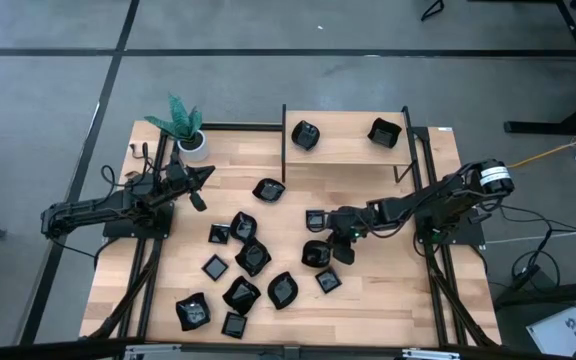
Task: Pick & Place Mini shaped plates
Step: Stack the black leaf-shaped plate on top of the black leaf-shaped plate on the shelf
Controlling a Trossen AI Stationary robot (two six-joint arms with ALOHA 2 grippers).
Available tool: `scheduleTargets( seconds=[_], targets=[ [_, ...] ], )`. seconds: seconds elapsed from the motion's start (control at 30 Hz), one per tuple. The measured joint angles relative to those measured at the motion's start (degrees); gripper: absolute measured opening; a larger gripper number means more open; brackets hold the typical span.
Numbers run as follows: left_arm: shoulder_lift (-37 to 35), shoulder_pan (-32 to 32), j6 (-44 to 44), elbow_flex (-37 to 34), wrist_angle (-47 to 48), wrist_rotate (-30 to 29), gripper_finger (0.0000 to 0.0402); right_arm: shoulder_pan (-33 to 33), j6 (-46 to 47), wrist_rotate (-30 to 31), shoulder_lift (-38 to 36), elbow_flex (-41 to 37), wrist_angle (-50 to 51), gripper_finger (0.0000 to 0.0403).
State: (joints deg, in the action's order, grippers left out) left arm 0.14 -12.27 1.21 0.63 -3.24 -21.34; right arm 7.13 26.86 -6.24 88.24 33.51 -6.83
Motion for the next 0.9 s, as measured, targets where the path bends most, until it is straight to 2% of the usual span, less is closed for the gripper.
scheduleTargets(
  seconds=[0.23, 0.4, 0.57, 0.9],
  targets=[
    [0.00, 0.01, 0.00, 0.02, 0.02, 0.01, 0.0004, -0.23, -5.94, 0.22, -1.02, 3.67, 1.28, 0.0112],
    [-0.01, 0.00, 0.00, 0.02, 0.02, 0.00, 0.0004, -0.01, -10.81, 0.89, -1.02, 8.94, 10.41, 0.0104],
    [-0.02, 0.01, 0.00, 0.00, 0.02, 0.00, 0.0004, 1.09, -12.59, 5.61, -1.02, 11.48, 16.97, 0.0095],
    [0.00, 0.01, 0.00, 0.02, 0.02, 0.00, 0.0004, 1.06, -11.77, 6.52, -0.23, 10.37, 15.50, 0.0096]
  ],
)
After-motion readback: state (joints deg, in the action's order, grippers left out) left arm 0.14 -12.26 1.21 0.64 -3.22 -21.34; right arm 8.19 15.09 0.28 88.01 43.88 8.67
